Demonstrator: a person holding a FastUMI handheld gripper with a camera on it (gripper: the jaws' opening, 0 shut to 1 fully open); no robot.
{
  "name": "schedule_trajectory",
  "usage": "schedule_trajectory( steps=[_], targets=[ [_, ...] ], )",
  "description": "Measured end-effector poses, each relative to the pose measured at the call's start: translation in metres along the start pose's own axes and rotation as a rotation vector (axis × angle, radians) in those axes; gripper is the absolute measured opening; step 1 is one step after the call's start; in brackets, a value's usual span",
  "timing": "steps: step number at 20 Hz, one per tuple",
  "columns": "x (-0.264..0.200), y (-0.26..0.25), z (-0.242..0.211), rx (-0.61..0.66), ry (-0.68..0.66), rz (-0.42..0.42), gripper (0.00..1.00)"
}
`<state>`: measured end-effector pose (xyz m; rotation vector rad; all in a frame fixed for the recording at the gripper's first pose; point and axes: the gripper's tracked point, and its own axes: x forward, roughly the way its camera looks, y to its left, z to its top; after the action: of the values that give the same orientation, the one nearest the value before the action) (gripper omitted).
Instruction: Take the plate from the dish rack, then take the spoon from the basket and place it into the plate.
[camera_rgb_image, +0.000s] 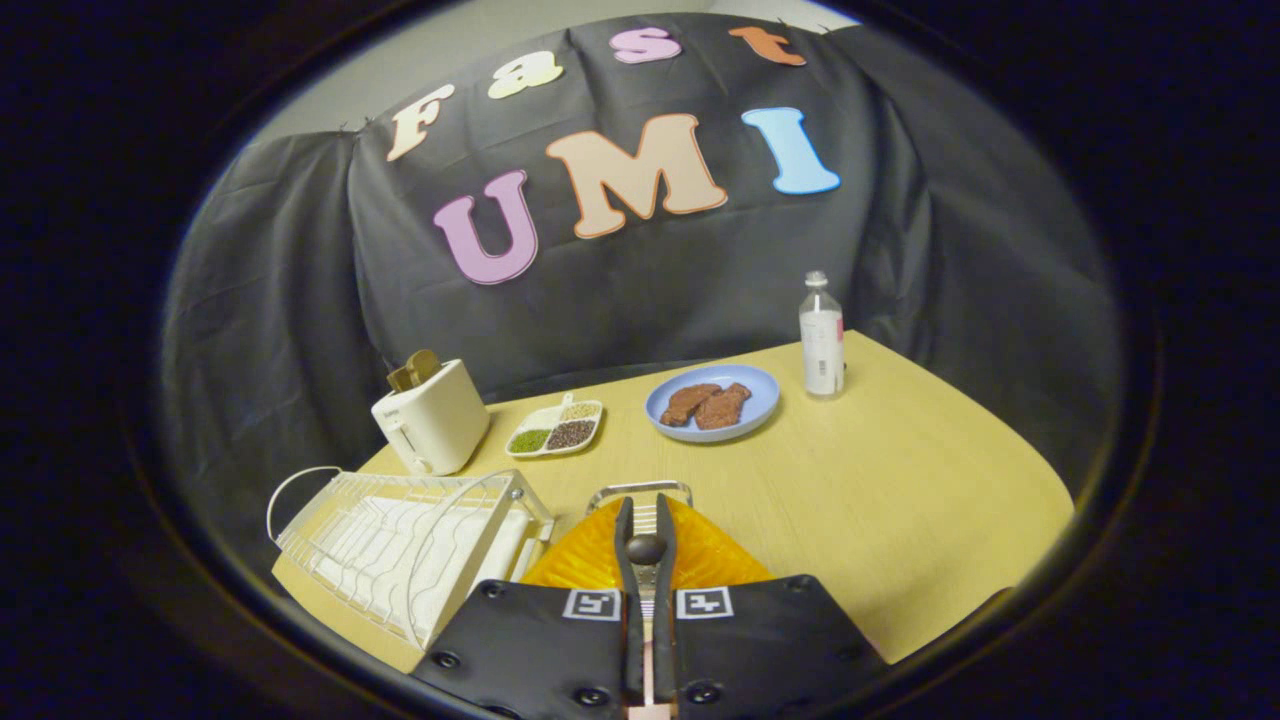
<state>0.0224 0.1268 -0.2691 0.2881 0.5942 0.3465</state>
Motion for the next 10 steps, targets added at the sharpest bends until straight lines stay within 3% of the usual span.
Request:
schedule_trajectory(
  steps=[10],
  targets=[
    [-0.031, 0.024, 0.059, -0.097, -0.038, -0.039, 0.06]
  ],
)
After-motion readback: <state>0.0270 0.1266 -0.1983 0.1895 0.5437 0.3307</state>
